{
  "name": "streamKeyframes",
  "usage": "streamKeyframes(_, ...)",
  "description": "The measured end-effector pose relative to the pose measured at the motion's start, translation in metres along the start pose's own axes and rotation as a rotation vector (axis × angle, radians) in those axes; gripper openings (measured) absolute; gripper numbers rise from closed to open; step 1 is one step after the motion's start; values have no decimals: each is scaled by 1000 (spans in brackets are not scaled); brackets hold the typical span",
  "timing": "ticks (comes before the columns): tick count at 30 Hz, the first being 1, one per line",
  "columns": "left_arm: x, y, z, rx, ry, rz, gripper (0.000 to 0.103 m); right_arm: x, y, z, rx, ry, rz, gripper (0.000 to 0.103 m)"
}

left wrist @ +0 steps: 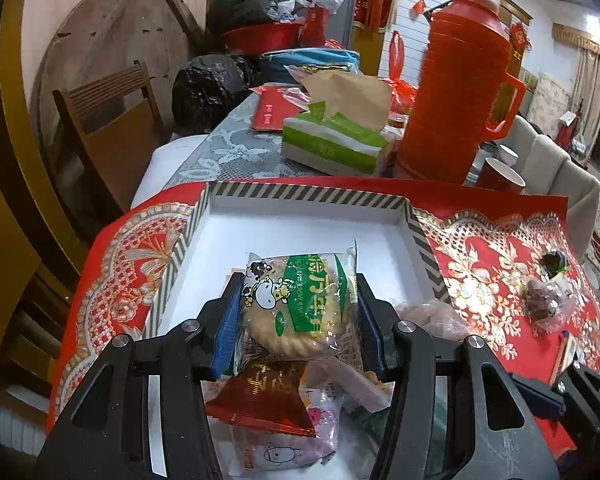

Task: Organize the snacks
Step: 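Carry both packs over the striped tray and open both grippers, then grasp the black-green packet with the right gripper while the left grasps the beige cracker pack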

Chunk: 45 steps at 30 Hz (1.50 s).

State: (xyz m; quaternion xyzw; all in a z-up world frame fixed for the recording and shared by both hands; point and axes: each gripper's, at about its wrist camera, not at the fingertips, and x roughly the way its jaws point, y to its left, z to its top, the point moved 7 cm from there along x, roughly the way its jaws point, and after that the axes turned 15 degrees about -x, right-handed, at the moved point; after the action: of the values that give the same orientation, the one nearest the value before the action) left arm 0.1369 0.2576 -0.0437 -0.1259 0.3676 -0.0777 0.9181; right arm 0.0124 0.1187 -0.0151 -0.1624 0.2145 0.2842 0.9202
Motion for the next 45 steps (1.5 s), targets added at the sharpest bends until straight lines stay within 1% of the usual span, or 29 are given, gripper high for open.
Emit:
streamKeyframes(4, 1, 0, -1, 3, 0, 8, 54, -1, -2, -1, 12, -5, -2, 44)
streamKeyframes(6, 1, -2, -1, 15, -5, 21, 60, -2, -5, -1, 21, -8, -7, 44)
streamKeyframes(10, 2, -5, -4, 27, 0, 29, 60, -3, -5, -2, 23, -4, -12, 45)
streamKeyframes(12, 2, -4, -4, 23, -2, 33, 61, -3, -5, -2, 24, -4, -17, 47)
streamKeyframes(13, 2, -3, -4, 17, -2, 34, 62, -4, -6, -2, 25, -4, -21, 51)
streamKeyframes(15, 2, -3, -3, 7, -5, 34, 65, -5, -7, -2, 28, -8, -26, 51)
streamKeyframes(26, 0, -5, -5, 10, 0, 30, 65, -8, -7, -3, 33, -9, -44, 51)
streamKeyframes(28, 0, -5, -4, 0, -4, 23, 65, -15, -11, -5, 50, -28, -58, 51)
streamKeyframes(30, -1, -3, -3, -17, -10, 12, 65, -22, -17, -8, 81, -28, -52, 52)
streamKeyframes(32, -3, -1, 0, -44, -23, -7, 65, -33, -27, -14, 134, -15, -39, 53)
streamKeyframes(33, -5, -1, 1, -54, -29, -18, 68, -43, -35, -18, 159, -10, -43, 53)
streamKeyframes(35, -11, -3, 4, -66, -53, -44, 70, -66, -52, -25, 200, -20, -62, 53)
streamKeyframes(37, -20, -12, 5, -54, -84, -86, 70, -100, -81, -38, 235, -37, -110, 56)
streamKeyframes(38, -25, -19, 5, -43, -95, -117, 70, -111, -91, -43, 241, -43, -128, 60)
streamKeyframes(39, -30, -25, 6, -35, -106, -138, 70, -127, -108, -51, 241, -48, -162, 62)
streamKeyframes(40, -35, -34, 4, -20, -119, -158, 71, -139, -123, -59, 238, -50, -201, 65)
streamKeyframes(41, -41, -48, 1, 1, -120, -187, 72, -152, -141, -69, 242, -48, -248, 65)
streamKeyframes(42, -47, -68, -6, 30, -101, -239, 76, -166, -162, -80, 261, -39, -297, 65)
streamKeyframes(43, -50, -84, -12, 56, -80, -281, 77, -176, -180, -89, 272, -32, -340, 65)
streamKeyframes(44, -54, -115, -27, 122, -36, -348, 78, -189, -201, -99, 287, -25, -392, 65)
streamKeyframes(45, -55, -139, -40, 191, -5, -379, 78, -200, -221, -109, 319, -19, -416, 65)
